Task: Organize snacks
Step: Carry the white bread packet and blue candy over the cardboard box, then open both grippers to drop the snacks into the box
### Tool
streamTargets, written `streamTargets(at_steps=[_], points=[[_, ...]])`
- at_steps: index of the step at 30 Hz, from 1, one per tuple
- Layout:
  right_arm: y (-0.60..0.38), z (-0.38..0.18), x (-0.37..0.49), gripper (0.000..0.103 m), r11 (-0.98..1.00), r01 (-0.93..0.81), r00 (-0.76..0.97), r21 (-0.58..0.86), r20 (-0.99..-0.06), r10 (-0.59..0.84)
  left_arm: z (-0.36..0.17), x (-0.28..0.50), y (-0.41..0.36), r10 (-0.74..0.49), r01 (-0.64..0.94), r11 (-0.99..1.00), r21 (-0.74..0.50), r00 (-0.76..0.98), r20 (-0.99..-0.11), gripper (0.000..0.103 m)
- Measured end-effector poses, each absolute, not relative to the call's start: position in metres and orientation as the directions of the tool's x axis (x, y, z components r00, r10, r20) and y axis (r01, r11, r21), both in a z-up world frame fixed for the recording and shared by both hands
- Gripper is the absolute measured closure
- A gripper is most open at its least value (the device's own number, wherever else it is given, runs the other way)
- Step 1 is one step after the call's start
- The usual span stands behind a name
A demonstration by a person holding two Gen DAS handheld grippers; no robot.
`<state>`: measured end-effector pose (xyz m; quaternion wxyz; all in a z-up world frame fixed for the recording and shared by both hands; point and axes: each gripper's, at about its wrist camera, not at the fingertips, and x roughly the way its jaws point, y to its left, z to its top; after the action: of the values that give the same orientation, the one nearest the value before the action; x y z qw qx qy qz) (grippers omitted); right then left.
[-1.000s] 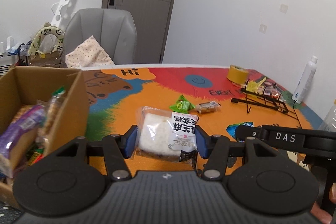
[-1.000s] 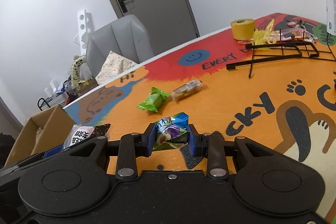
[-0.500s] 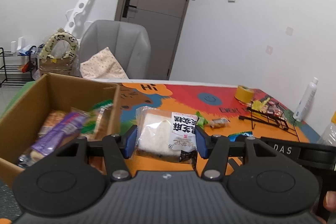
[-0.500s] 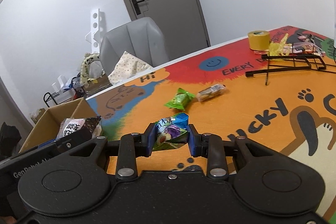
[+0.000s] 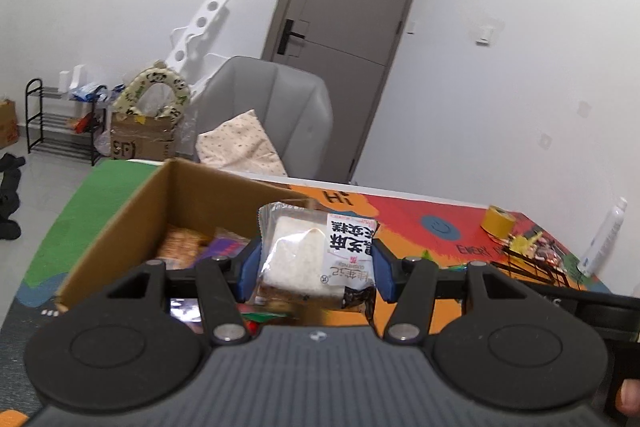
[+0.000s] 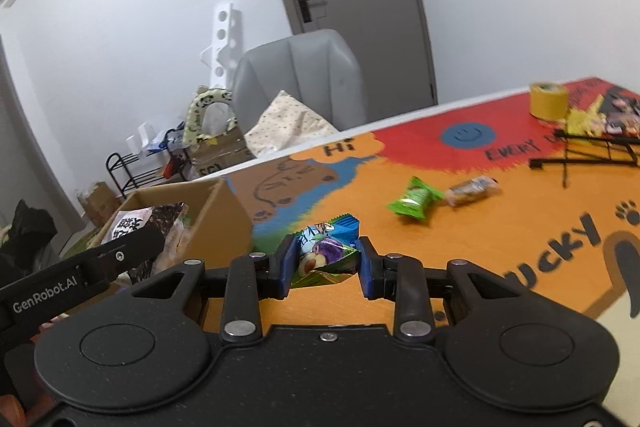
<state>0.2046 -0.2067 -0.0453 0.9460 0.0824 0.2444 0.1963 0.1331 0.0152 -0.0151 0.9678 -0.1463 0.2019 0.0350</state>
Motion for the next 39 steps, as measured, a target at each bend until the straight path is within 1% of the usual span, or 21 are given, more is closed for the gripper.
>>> streamTargets(at_steps=[14,19,23,26,29,33,34,36,37,39], points=[[-0.141,-0.035,0.206,0.073,0.877,-0.426,0.758,0.222,-0.442,0.48,-0.029,0.124,0.089,0.085,-0.242,0.912,-0.332,0.902,-0.423,0.048],[-0.126,-0.031,0.208,0.073,0.868,-0.45,0.746,0.208,-0.448,0.494,-0.032,0.126,0.097,0.091,-0.259,0.903,-0.342,0.895,-0.438,0.047],[-0.119,-0.031,0.207,0.073,0.865,-0.459,0.74,0.203,-0.451,0.499,-0.03,0.123,0.101,0.094,-0.267,0.896,-0.356,0.896,-0.435,0.046],[-0.114,-0.029,0.206,0.073,0.858,-0.471,0.733,0.204,-0.45,0.51,-0.026,0.119,0.1,0.116,-0.273,0.903,-0.333,0.899,-0.422,0.045],[-0.107,-0.027,0.203,0.073,0.85,-0.487,0.725,0.202,-0.449,0.522,-0.02,0.116,0.103,0.107,-0.265,0.9,-0.345,0.904,-0.415,0.044],[-0.099,-0.023,0.199,0.073,0.835,-0.511,0.712,0.206,-0.442,0.545,-0.015,0.11,0.105,0.129,-0.281,0.899,-0.336,0.903,-0.411,0.041],[-0.098,-0.022,0.198,0.072,0.83,-0.518,0.707,0.208,-0.441,0.552,-0.014,0.11,0.105,0.13,-0.284,0.897,-0.338,0.902,-0.412,0.041],[-0.095,-0.021,0.195,0.067,0.821,-0.53,0.701,0.212,-0.436,0.565,-0.012,0.107,0.105,0.132,-0.286,0.898,-0.335,0.9,-0.415,0.039],[-0.096,-0.02,0.192,0.063,0.82,-0.533,0.703,0.211,-0.429,0.567,-0.012,0.107,0.105,0.134,-0.287,0.899,-0.332,0.9,-0.415,0.038],[-0.097,-0.018,0.189,0.062,0.819,-0.535,0.705,0.209,-0.424,0.569,-0.01,0.105,0.104,0.136,-0.288,0.899,-0.329,0.899,-0.416,0.032]])
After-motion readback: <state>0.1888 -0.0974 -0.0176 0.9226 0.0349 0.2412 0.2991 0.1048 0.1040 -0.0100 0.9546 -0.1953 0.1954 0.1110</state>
